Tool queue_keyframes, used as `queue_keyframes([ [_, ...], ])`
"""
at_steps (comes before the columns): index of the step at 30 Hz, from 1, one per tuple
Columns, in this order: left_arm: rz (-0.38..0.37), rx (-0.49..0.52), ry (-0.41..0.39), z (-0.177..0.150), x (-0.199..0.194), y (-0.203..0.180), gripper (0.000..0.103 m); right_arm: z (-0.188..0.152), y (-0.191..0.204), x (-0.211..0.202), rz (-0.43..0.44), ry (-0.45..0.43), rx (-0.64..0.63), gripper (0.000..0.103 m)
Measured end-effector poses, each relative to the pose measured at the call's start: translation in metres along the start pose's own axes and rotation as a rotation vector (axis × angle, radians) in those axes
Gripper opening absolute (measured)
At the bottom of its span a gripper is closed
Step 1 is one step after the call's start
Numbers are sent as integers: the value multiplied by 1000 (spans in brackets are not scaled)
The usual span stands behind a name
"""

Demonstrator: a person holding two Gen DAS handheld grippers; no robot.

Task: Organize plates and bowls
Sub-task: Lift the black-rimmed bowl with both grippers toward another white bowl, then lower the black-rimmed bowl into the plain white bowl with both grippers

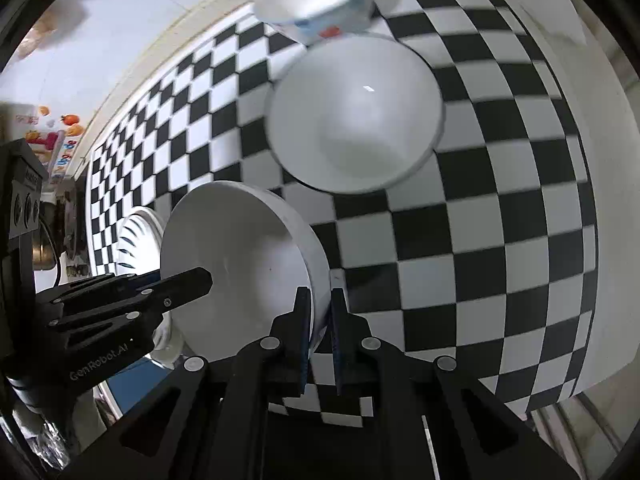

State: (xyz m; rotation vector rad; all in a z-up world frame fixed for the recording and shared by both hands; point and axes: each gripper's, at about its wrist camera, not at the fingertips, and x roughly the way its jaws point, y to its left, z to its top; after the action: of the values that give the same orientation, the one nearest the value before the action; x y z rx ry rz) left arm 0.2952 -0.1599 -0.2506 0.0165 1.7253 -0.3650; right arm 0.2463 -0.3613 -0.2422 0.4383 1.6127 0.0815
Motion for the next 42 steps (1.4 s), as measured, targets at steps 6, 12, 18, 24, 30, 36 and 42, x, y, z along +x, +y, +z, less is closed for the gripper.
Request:
queue_keyframes([
  [6, 20, 27, 32, -1, 21, -10, 16, -7, -21, 15, -5, 23, 40, 11],
  [12, 34, 39, 52, -6, 30, -12, 16, -11, -28, 24, -7, 40, 57, 11],
  [18, 46, 46, 71, -7, 42, -15, 16, -13, -28, 32, -8, 62, 64, 10],
  [24, 50, 58, 78, -5, 49, -22, 18, -13, -31, 38, -2, 78, 82, 10],
  [30, 5, 15, 55, -7, 23, -10, 18, -10, -41, 28, 46, 96, 116, 13],
  [36, -20, -21, -74, 20, -28, -4, 31, 1, -61, -21, 93, -11, 171, 35],
  [42, -81, -55, -74, 83, -18, -9, 31, 43, -79, -35, 158, -104, 237, 47],
])
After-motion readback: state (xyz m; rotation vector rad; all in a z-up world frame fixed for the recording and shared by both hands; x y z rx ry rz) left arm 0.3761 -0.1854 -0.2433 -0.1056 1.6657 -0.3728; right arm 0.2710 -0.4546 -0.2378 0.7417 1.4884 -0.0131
